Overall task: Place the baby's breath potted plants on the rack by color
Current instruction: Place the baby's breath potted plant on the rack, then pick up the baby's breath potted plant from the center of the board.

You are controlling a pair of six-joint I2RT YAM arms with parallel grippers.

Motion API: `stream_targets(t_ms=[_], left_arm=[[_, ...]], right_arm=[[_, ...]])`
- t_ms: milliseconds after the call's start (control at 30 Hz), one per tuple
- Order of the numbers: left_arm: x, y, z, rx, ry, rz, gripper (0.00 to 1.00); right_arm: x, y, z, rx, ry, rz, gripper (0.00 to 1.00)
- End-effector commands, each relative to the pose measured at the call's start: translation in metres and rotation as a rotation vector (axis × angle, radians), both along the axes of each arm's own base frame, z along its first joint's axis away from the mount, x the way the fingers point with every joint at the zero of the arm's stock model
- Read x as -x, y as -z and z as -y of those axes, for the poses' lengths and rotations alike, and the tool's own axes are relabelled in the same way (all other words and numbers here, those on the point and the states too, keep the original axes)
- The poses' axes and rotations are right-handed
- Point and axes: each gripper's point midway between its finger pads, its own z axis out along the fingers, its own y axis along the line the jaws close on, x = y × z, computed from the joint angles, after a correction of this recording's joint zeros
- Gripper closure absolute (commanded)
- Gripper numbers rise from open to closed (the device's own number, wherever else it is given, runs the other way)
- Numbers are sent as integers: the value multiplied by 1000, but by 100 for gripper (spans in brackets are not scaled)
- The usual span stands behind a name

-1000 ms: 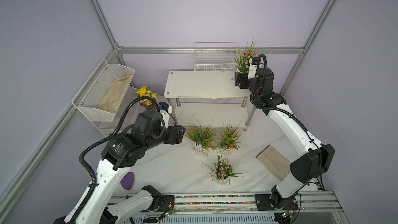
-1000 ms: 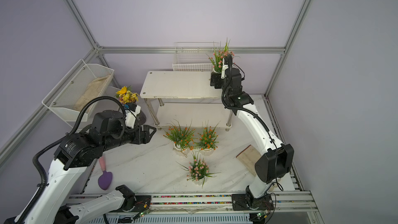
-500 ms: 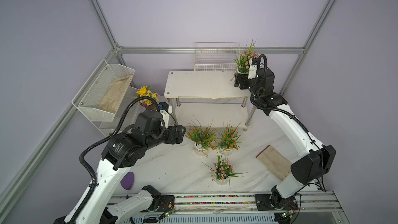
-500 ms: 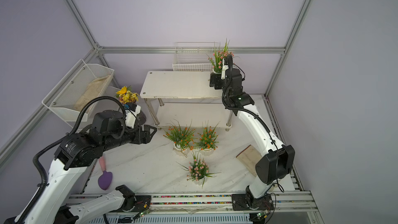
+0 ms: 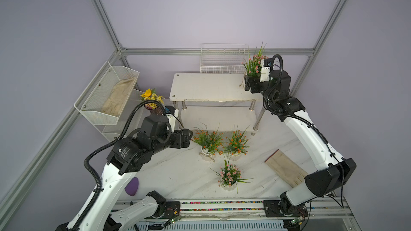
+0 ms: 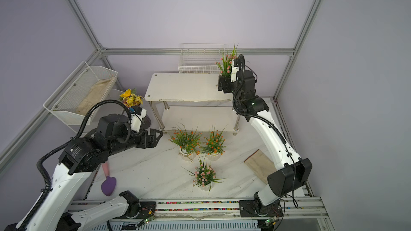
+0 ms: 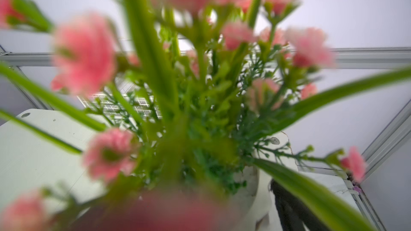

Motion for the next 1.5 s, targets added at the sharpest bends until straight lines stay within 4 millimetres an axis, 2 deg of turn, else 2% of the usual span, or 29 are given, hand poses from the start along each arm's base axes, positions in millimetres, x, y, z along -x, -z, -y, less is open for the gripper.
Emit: stream_targets(t_ms=[0,133,367,500,600,700,933,1033,1167,1367,1467], left_arm=[[-2,-6,-2,5,-3,45,10],[-1,-9,-5,3,-12,57,9],[-3,-7,-5,0,-13,56,9],[-4,-5,-4,-4,-10,59,9],[-2,0,-4,-3,-7,57,9],[1,15,-6,-3,-12,37,9],[10,58,-4,16,-9,-34,9],[12,66,-7,15,-19,-36,9],[16,64,-12,15,-29,-13,8],[15,67,-15,-2,-31,-3,7],[15,67,-14,-4,-27,-5,7]], right_arm=[[10,-4,-1,-19,-18,3,3],[24,-6,6,-27,-9,-10,3],[56,8,19,-43,12,-87,3],[87,13,30,-58,22,-131,3],[107,25,36,-100,28,-186,3],[128,50,38,-137,23,-264,4],[176,108,37,-199,7,-456,14],[196,141,32,-231,7,-588,21],[229,176,39,-212,63,-744,26],[275,240,1,-210,-14,-982,34],[292,261,-18,-190,-42,-1039,37]])
